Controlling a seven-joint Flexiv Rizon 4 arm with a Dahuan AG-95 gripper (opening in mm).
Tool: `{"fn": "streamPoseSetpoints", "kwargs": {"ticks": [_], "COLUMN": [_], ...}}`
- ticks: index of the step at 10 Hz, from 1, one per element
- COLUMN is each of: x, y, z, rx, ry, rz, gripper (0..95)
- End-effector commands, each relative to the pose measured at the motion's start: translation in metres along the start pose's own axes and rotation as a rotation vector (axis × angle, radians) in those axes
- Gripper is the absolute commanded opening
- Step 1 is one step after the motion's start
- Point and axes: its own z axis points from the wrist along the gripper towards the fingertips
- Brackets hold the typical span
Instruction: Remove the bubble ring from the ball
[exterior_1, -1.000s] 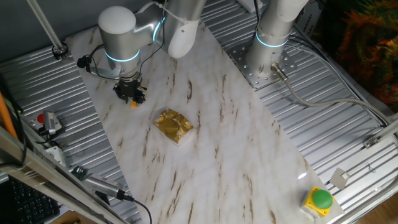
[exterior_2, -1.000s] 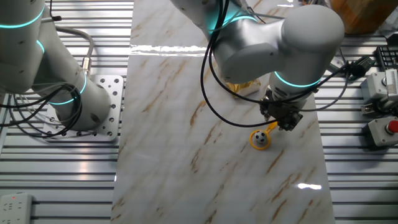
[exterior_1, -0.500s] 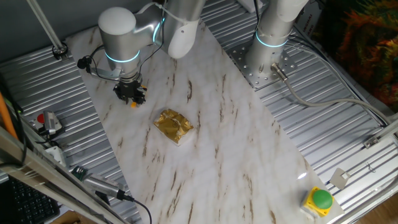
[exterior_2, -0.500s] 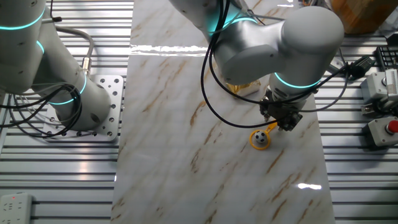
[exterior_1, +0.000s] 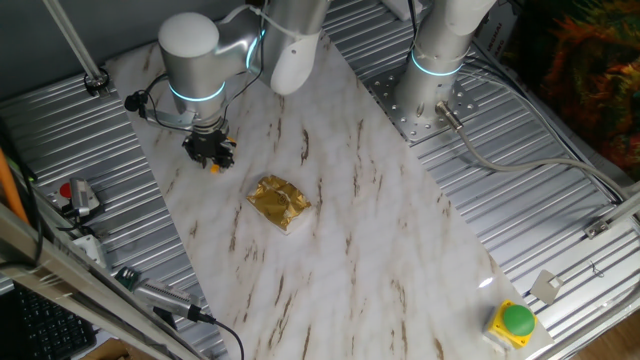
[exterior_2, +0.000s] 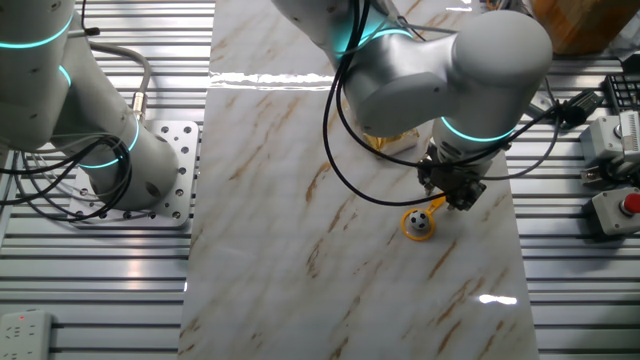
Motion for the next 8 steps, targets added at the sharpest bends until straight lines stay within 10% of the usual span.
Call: {"fn": "streamPoseSetpoints", "kwargs": {"ticks": [1,2,3,8], "x": [-0.0001,-0.0001,-0.0002,-0.0004], "y": [-0.0001,-0.0001,-0.0001,-0.0003], "z": [0.0000,0.0001,0.0000,0.0007], "rx": [0.000,0.000,0.001,0.002], "ry": [-0.001,-0.001,-0.001,-0.003], "rz": [0.001,0.001,0.001,0.003], "gripper": [38.0,38.0,19.0,19.0]}}
